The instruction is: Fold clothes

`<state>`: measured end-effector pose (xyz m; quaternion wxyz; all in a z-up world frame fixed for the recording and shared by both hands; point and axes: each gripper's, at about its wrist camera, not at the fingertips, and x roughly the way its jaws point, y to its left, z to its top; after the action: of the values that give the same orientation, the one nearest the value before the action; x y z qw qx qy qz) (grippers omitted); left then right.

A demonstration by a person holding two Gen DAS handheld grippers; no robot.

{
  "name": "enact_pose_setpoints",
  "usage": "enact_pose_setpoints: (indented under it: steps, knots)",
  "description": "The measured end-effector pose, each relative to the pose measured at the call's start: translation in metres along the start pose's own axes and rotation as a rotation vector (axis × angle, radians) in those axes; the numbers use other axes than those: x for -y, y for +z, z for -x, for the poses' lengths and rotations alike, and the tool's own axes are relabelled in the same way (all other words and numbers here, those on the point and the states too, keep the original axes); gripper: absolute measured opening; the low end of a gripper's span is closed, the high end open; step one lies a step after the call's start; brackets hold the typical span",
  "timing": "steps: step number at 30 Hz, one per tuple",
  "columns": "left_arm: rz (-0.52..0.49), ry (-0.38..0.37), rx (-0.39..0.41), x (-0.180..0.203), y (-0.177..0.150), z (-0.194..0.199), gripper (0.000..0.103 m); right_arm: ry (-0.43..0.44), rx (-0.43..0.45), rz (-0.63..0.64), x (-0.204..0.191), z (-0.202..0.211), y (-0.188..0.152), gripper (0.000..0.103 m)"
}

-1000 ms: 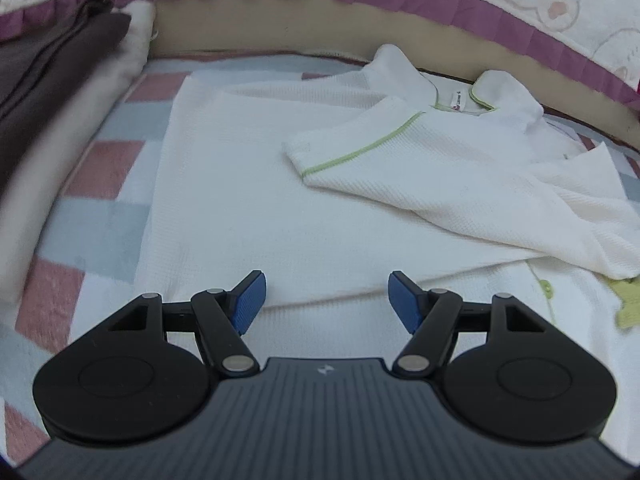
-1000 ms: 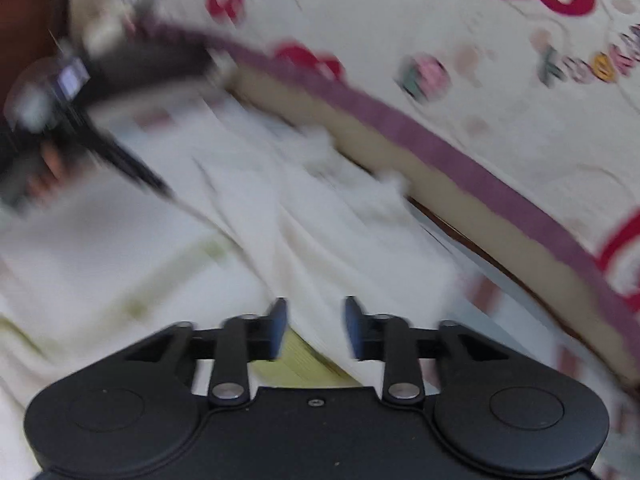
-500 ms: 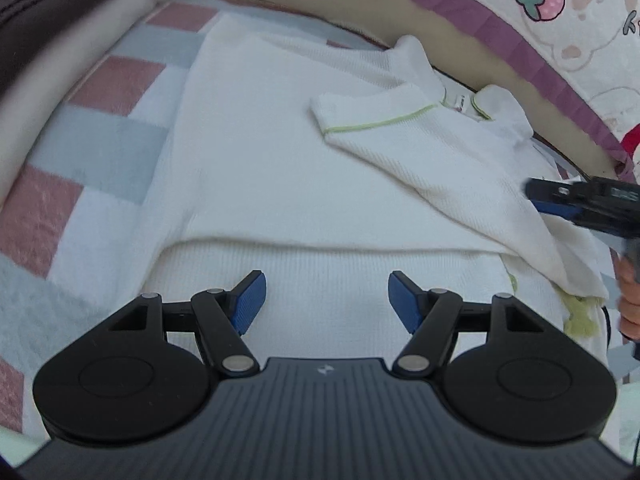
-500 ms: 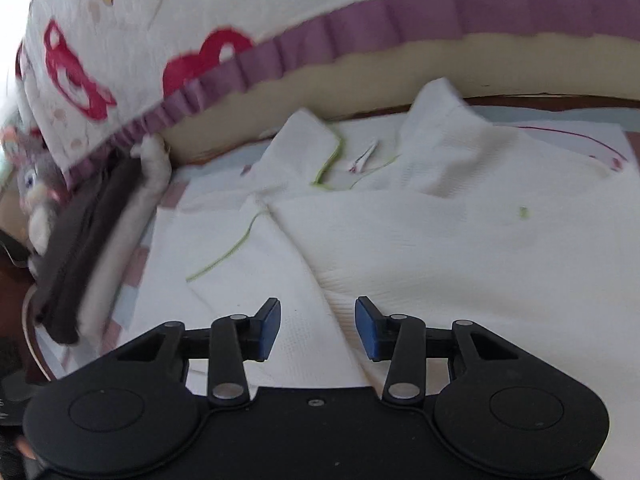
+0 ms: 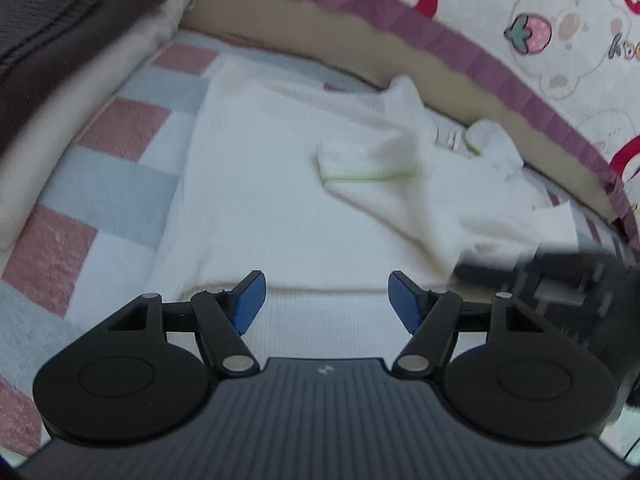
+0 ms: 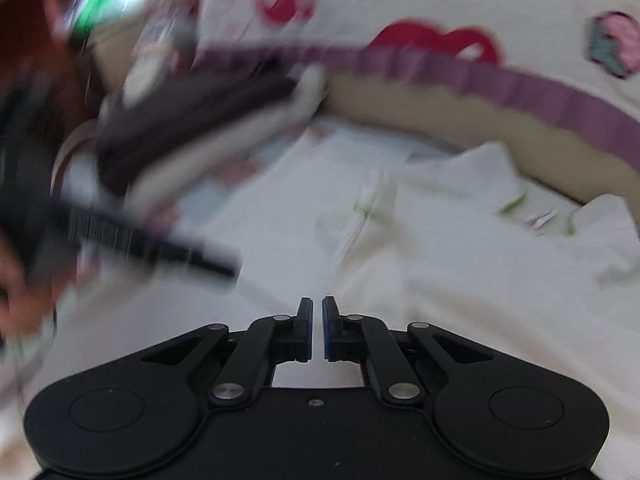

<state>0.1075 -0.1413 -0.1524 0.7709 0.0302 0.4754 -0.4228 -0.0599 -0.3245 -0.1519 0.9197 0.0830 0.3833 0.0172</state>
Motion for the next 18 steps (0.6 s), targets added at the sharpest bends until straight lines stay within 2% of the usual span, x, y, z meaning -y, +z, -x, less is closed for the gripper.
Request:
enact_pose_setpoints:
  steps: [3,6,10,11,12,13,14,16,18]
  knots:
    - [0.015,-0.018,0.014,0.002,-0.001,-0.003,0.067,0.022,-0.052,0.027,-0.011,-0.005,-0.011,0.007]
    - [0.017,-0.025,0.029,0.006,-0.004,-0.008,0.067,0.040,-0.057,0.028,-0.015,0.001,-0.017,0.007]
    - [-0.013,-0.008,0.062,0.015,-0.005,-0.013,0.067,-0.028,-0.017,0.017,-0.007,0.014,-0.010,0.012]
    - [-0.024,0.002,0.069,0.017,-0.006,-0.014,0.067,-0.048,-0.005,0.013,-0.002,0.016,-0.005,0.024]
    - [-0.029,0.008,0.074,0.018,-0.006,-0.014,0.067,-0.068,0.008,0.009,0.003,0.018,-0.001,0.043]
    - [-0.030,0.013,0.077,0.018,-0.005,-0.014,0.067,-0.088,0.020,0.005,0.007,0.020,0.004,0.052]
    - [-0.031,0.017,0.081,0.017,-0.005,-0.015,0.067,-0.113,0.016,0.023,0.010,0.017,0.010,0.057]
    - [-0.019,0.028,0.089,0.015,-0.003,-0.014,0.067,-0.173,-0.024,0.104,0.012,-0.001,0.025,0.057]
    - [-0.012,0.031,0.105,0.014,-0.001,-0.009,0.067,-0.212,-0.058,0.110,0.018,-0.020,0.036,0.054]
